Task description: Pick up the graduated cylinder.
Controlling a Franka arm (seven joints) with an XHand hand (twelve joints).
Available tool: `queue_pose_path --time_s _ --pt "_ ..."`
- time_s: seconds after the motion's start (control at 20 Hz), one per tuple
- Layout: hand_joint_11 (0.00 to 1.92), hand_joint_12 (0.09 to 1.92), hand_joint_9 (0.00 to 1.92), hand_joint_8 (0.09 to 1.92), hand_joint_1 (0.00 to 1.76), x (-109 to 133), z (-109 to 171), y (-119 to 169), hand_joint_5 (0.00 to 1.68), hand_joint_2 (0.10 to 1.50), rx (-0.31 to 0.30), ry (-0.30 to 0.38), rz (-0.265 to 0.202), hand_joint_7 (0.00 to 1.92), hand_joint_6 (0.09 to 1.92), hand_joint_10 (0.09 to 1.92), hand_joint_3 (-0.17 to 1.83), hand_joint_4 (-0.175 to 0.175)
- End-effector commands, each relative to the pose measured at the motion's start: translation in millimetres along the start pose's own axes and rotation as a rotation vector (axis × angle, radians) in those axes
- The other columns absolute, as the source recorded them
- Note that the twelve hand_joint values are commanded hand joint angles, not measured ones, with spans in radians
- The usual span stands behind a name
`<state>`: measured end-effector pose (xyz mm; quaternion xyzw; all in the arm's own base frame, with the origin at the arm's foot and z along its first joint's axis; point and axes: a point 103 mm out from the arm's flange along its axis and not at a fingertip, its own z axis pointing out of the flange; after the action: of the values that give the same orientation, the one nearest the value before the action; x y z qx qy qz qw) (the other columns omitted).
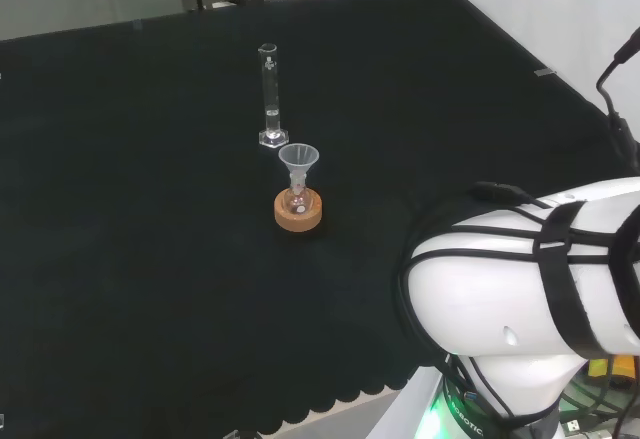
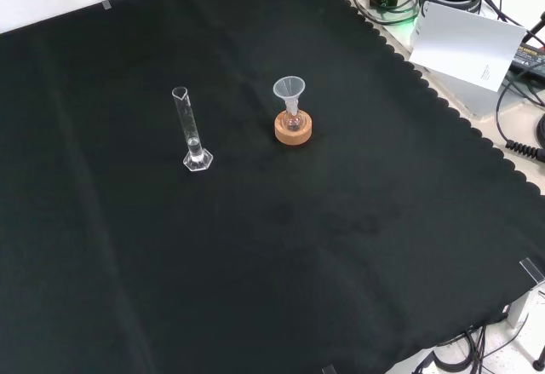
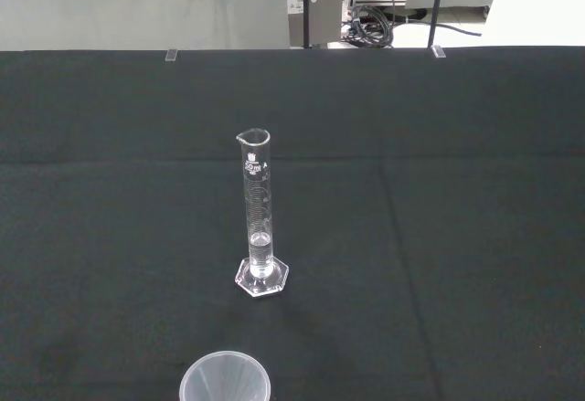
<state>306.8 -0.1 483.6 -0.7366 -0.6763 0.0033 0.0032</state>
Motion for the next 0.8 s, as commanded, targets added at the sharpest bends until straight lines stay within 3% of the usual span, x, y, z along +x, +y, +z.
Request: queue_pose_path --time_s 0.05,0.2,0.8 --pt "0.12 1.37 0.49 0.41 0.28 -1 0 1 0.21 1.29 -0.007 -0.010 0.001 0.04 0.09 0.09 -0.03 -0.037" --pt "0.10 1.37 0.44 0.35 0.14 1 0 1 0.18 1.36 -0.011 -0.017 0.004 0.00 0.09 0.09 0.00 -0.029" --pt "0.09 1.38 0.44 0.35 0.14 -16 18 20 0.19 1.36 0.019 -0.004 0.043 0.00 0.09 0.09 0.00 -0.030"
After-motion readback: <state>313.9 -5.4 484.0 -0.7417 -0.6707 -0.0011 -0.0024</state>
